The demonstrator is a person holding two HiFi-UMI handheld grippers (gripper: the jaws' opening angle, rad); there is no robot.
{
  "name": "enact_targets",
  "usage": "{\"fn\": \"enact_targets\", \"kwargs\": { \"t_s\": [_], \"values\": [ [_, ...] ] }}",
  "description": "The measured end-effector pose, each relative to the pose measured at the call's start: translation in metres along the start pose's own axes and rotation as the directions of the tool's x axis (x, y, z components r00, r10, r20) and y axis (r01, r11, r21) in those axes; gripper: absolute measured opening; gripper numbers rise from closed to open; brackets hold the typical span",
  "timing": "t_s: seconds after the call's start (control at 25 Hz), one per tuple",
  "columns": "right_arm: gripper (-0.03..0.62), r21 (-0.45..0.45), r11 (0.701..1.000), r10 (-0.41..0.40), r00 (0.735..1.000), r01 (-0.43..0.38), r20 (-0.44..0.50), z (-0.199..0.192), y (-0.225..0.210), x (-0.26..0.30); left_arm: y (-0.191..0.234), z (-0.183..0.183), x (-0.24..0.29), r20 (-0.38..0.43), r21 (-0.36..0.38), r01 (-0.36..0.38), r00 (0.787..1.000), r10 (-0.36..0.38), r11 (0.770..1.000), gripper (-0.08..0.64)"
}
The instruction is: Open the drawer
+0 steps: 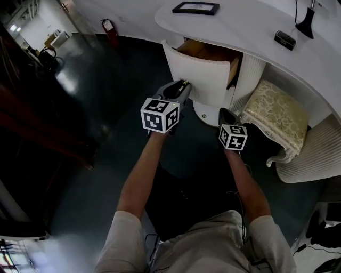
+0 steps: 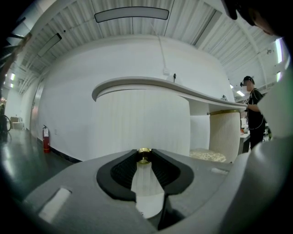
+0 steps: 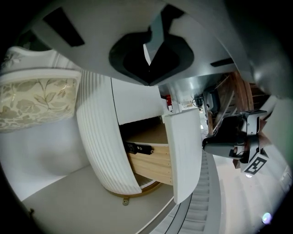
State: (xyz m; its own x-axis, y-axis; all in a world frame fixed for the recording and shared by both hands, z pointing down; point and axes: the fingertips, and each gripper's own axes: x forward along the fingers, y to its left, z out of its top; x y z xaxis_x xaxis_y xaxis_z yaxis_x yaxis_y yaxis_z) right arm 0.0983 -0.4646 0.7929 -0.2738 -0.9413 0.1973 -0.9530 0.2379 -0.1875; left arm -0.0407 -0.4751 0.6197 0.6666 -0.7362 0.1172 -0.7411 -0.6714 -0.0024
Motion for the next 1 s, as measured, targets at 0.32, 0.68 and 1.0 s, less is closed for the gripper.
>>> {"fn": "enact_targets", "kwargs": {
  "t_s": [0.32, 0.68, 1.0],
  "values": [
    [0.015, -0.024, 1.000, 0.020, 0.999, -0.019, 0.031, 0.011, 0.015, -0.025, -0.001, -0.004, -0.024, -0.007, -0.002, 0.018, 1.000, -0.018, 1.000, 0.106],
    [0.015, -0.052, 0.998, 0.043, 0.998, -0.040, 0.047, 0.016, 0.024, -0.054, 0.000, -0.005, -0.041, 0.031, -0.021, -0.002, 1.000, 0.002, 1.000, 0.106],
    [0.015, -0.073, 0.994, 0.088, 0.994, -0.083, 0.068, 0.023, 0.035, -0.073, -0.001, -0.008, -0.057, 0.048, -0.027, -0.011, 0.999, 0.012, 1.000, 0.106]
  ]
}}
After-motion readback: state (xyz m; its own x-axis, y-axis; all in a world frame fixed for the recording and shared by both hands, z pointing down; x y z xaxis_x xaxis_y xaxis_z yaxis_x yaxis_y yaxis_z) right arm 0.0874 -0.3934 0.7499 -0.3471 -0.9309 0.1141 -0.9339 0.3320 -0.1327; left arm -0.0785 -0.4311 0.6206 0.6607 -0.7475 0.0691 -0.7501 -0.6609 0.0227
